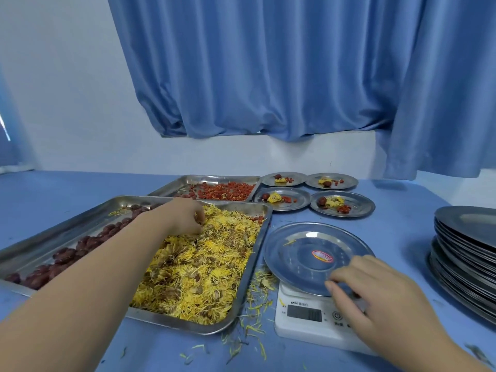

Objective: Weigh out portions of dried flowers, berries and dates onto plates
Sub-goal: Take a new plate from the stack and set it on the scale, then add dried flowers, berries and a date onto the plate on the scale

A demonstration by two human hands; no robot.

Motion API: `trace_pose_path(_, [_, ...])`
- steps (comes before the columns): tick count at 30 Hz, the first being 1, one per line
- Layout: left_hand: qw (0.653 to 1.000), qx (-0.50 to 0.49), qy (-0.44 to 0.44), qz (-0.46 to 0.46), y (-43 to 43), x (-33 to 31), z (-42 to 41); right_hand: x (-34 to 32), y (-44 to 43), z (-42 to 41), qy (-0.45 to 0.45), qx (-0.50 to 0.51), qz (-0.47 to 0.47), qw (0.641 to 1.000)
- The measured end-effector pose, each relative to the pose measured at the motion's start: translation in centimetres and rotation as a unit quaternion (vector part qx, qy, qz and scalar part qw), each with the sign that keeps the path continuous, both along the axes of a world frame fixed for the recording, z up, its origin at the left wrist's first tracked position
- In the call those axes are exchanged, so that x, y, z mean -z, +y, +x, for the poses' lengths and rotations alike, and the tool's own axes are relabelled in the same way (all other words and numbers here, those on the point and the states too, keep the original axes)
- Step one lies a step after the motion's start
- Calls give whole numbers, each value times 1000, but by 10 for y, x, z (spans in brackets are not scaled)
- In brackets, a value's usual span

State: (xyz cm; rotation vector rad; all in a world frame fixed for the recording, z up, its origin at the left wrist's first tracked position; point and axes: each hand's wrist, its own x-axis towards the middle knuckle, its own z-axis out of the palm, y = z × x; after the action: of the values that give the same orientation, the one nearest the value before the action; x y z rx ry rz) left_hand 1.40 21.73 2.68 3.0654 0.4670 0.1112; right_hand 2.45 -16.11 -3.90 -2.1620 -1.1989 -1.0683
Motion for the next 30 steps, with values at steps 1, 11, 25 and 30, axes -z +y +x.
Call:
trace_pose_path(1, [1000, -4, -9, -2, 1, 3, 2, 0, -1, 0, 5, -1, 2, 1000])
trace_pose_path(11, [958, 0, -143, -249, 3, -24, -12, -3, -3, 1, 35, 2, 13, 999])
trace_pose_path(25, [935, 146, -77, -315, -111, -16, -10, -6, -5, -6, 65, -5, 22, 998])
trace_pose_path(30, [929, 197, -35, -312, -161, 1, 10, -8, -9, -6, 77, -5, 29, 997])
